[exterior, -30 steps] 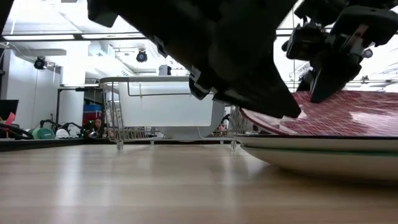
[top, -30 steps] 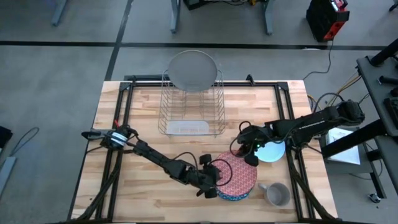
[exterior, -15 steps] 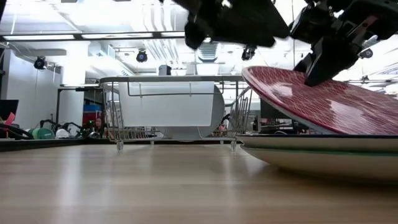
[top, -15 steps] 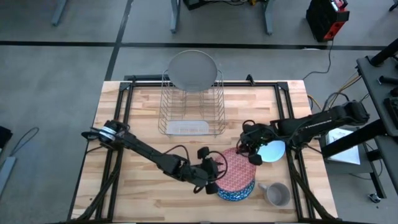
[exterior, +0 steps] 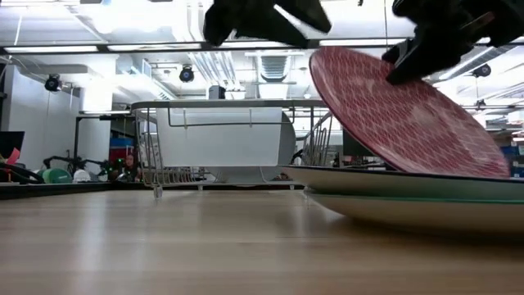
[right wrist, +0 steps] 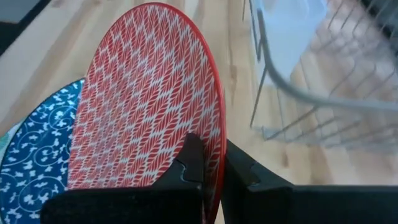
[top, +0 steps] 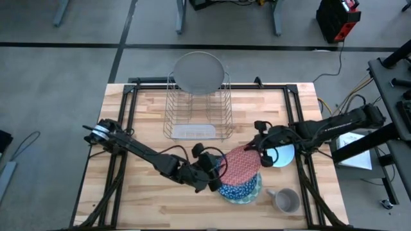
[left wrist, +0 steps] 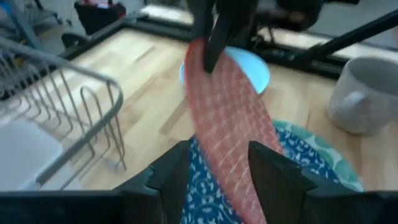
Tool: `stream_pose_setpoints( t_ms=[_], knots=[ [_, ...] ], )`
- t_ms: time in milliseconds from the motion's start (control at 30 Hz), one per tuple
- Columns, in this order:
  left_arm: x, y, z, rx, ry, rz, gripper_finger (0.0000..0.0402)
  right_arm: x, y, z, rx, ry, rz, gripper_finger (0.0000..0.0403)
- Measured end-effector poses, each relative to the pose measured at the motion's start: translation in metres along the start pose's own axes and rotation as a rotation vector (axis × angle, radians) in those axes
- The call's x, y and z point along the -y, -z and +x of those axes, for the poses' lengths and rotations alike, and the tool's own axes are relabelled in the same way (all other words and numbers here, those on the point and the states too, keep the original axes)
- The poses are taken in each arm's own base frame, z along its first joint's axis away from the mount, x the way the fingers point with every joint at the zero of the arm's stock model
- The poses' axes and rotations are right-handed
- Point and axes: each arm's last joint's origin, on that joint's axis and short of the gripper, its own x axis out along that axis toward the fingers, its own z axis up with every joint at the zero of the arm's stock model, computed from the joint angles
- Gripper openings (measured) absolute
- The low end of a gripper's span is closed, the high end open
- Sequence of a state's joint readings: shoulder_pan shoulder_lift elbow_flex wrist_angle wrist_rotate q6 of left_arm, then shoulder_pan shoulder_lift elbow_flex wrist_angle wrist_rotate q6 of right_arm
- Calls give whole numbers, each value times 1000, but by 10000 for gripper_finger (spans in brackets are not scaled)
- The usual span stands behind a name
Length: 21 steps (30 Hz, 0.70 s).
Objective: Sort dishes
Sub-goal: Put the red plate into the dish rack
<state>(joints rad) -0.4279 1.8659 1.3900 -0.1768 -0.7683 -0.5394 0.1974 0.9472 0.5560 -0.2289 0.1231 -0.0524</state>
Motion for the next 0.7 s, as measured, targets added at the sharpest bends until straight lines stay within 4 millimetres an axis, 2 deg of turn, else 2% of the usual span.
stream_pose_setpoints(
  t_ms=[233, 400, 567, 700],
  knots=[
    [2, 6, 10, 8, -2, -41, 196, -8, -10, -7, 114, 33, -92, 5],
    [6, 11, 17, 11, -3, -37, 195, -11, -18, -7, 189, 45, -141, 4],
    [6, 14, 19, 8, -8, -30, 155, -14, -21, -6, 228, 31, -156, 4],
    [6, 14, 19, 12, -11, -10, 88, -14, -21, -4, 225, 21, -158, 4]
  ],
)
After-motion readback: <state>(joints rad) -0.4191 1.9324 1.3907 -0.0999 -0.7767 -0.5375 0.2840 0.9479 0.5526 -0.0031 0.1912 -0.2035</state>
